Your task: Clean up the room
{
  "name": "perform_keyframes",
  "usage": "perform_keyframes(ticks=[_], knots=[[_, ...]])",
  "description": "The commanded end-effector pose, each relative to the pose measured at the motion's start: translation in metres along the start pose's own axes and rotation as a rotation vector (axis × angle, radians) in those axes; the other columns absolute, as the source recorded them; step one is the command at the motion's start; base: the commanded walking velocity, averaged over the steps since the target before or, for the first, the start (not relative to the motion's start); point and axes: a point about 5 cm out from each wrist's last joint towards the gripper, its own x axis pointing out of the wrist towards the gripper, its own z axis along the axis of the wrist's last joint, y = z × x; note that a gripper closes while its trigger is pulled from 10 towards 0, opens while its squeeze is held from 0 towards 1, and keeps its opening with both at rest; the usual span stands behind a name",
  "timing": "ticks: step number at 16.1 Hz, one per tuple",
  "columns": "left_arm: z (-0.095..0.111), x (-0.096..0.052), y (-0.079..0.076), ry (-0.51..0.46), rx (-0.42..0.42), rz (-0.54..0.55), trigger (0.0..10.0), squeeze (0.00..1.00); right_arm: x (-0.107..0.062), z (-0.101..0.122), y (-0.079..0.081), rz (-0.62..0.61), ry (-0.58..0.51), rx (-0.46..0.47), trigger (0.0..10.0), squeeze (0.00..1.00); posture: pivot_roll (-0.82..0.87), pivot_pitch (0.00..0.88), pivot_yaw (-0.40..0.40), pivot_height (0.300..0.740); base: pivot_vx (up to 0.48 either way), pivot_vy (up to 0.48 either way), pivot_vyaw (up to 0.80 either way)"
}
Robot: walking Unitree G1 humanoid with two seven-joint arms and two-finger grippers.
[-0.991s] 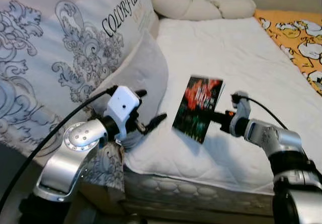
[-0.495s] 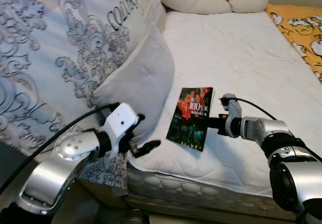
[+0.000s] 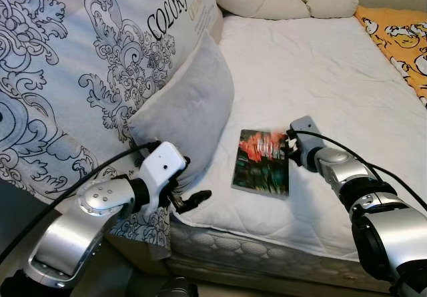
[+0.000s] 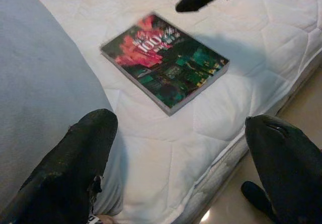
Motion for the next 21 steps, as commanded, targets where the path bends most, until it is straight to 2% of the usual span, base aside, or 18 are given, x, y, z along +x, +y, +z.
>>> perform_keyframes(ticks=[1,2,3,4,5,6,8,9,10,12,14,19,21], knots=[[0.004,-0.001,0.001,0.000,0.020,0.018,10.0,0.00,-0.001,0.005,-0.004,-0.018,-0.026,0.008,10.0,1.00,0.13,0.000,0.043,0.740,0.000,0.000,0.00],[0.004,-0.002,0.002,0.003,0.020,0.021,10.0,0.00,-0.001,0.011,-0.005,-0.023,-0.069,0.014,10.0,1.00,0.13,0.000,0.043,0.740,0.000,0.000,0.00],[0.003,-0.002,0.002,0.003,0.017,0.020,10.0,0.00,-0.001,0.014,-0.003,0.007,-0.084,-0.027,10.0,1.00,0.13,0.000,0.041,0.740,0.000,0.000,0.00],[0.003,-0.002,0.002,0.005,0.016,0.018,10.0,0.00,-0.001,0.015,0.001,0.053,-0.090,-0.018,10.0,1.00,0.13,0.000,0.039,0.740,0.000,0.000,0.00],[0.002,-0.002,0.001,0.006,0.011,0.012,10.0,0.00,0.000,0.016,0.015,0.211,-0.094,0.002,10.0,1.00,0.12,0.000,0.038,0.740,0.000,0.000,0.00],[0.002,-0.001,0.001,0.008,0.008,0.005,10.0,0.00,0.000,0.007,0.032,0.401,-0.039,-0.053,10.0,1.00,0.12,0.000,0.038,0.740,0.000,0.000,0.00],[0.000,-0.001,0.001,0.017,0.004,-0.012,10.0,0.00,-0.004,-0.011,0.047,0.616,0.060,-0.153,10.0,1.00,0.11,0.000,0.041,0.740,0.000,0.000,0.00],[-0.002,-0.001,0.000,0.034,0.008,-0.030,10.0,0.00,-0.009,-0.026,0.052,0.741,0.145,-0.192,10.0,1.00,0.10,0.000,0.046,0.740,0.000,0.000,0.00],[-0.003,0.000,0.000,0.040,0.010,-0.034,10.0,0.00,-0.013,-0.044,0.054,0.794,0.241,-0.215,10.0,1.00,0.10,0.000,0.050,0.740,0.000,0.000,0.00],[-0.002,0.000,0.000,0.042,0.010,-0.038,10.0,0.00,-0.014,-0.059,0.056,0.774,0.296,-0.249,10.0,1.00,0.10,0.000,0.052,0.740,0.000,0.000,0.00],[-0.003,0.000,0.001,0.050,0.013,-0.039,10.0,0.00,-0.013,-0.071,0.057,0.698,0.316,-0.267,10.0,1.00,0.10,0.000,0.051,0.740,0.000,0.000,0.00],[-0.004,-0.001,0.003,0.057,0.013,-0.042,10.0,0.00,-0.011,-0.066,0.051,0.651,0.291,-0.280,10.0,1.00,0.10,0.000,0.051,0.740,0.000,0.000,0.00],[-0.003,0.000,0.004,0.053,0.011,-0.036,10.0,0.00,-0.012,-0.057,0.049,0.690,0.231,-0.231,10.0,1.00,0.09,0.000,0.045,0.740,0.000,0.000,0.00]])
